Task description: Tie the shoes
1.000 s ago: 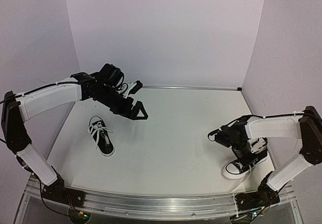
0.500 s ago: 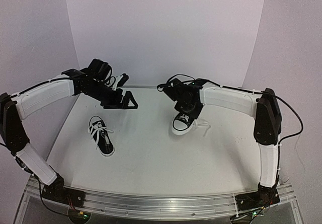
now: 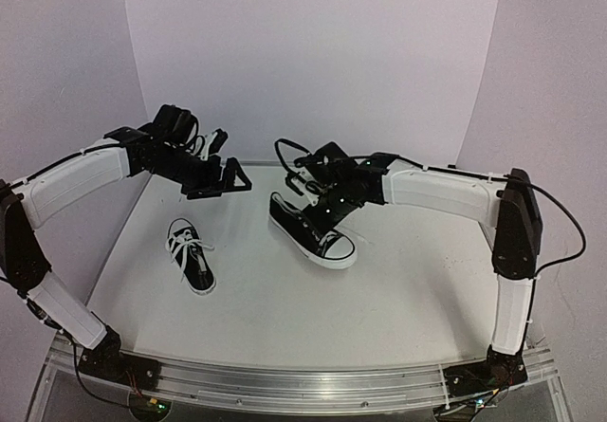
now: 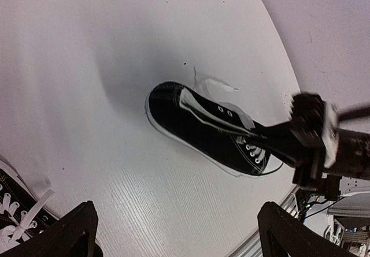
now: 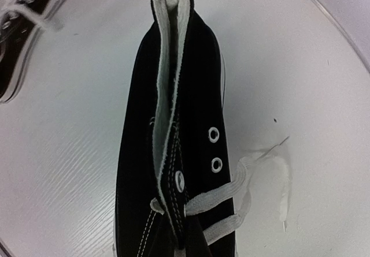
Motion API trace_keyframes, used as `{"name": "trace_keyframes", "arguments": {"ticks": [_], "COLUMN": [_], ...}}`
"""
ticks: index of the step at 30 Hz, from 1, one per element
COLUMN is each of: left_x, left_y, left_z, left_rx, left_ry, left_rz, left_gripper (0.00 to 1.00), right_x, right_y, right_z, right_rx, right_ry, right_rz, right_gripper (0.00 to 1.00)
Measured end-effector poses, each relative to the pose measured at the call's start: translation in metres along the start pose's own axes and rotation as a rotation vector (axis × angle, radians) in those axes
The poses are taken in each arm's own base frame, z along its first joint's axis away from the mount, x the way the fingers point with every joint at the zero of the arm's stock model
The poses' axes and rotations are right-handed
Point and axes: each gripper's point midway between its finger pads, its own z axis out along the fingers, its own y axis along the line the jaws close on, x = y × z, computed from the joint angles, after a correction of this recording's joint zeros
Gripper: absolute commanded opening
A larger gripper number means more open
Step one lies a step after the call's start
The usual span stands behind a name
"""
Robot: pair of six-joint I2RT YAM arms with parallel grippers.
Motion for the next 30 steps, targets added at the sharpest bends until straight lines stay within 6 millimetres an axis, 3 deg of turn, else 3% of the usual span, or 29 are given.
{"name": "trace_keyframes", "arguments": {"ticks": [1, 2, 3, 6, 9, 14, 19, 23, 26, 30], "left_x": [-0.001, -0.001, -0.002, -0.001, 0.001, 0.005, 0.016, 0.052, 0.082, 0.102], "left_y": [0.0, 0.0, 0.0, 0.003, 0.01, 0.016, 0.016, 0.028, 0.039, 0.047], "left_z": [0.0, 0.001, 0.002, 0.009, 0.021, 0.036, 0.04, 0.05, 0.056, 0.058], "left_rx": [0.001, 0.003, 0.005, 0.002, -0.01, -0.015, 0.012, 0.02, 0.013, -0.001], "left_ry": [-0.003, -0.004, -0.005, 0.012, 0.039, 0.074, 0.107, 0.184, 0.247, 0.287], "left_rz": [-0.006, -0.01, -0.011, -0.016, -0.022, -0.013, -0.018, -0.057, -0.097, -0.131], "left_gripper": [1.0, 1.0, 1.0, 1.0, 0.99, 1.0, 1.0, 1.0, 0.99, 1.0], "right_x": [-0.006, -0.012, -0.02, -0.037, -0.039, -0.011, 0.021, 0.041, 0.06, 0.09], "right_y": [0.006, 0.009, 0.007, -0.008, -0.024, -0.037, -0.036, -0.021, 0.001, 0.031], "right_z": [-0.008, -0.015, -0.023, -0.042, -0.061, -0.075, -0.043, -0.001, 0.027, 0.048], "right_rx": [-0.012, -0.01, 0.014, 0.086, 0.105, 0.029, -0.124, -0.263, -0.366, -0.476], "right_ry": [-0.021, -0.042, -0.067, -0.126, -0.169, -0.196, -0.118, -0.02, 0.055, 0.154], "right_rz": [-0.055, -0.084, -0.104, -0.093, 0.0, 0.239, 0.404, 0.471, 0.499, 0.534], "right_gripper": [0.72, 0.89, 0.97, 0.98, 0.98, 0.97, 0.94, 0.91, 0.89, 0.86]}}
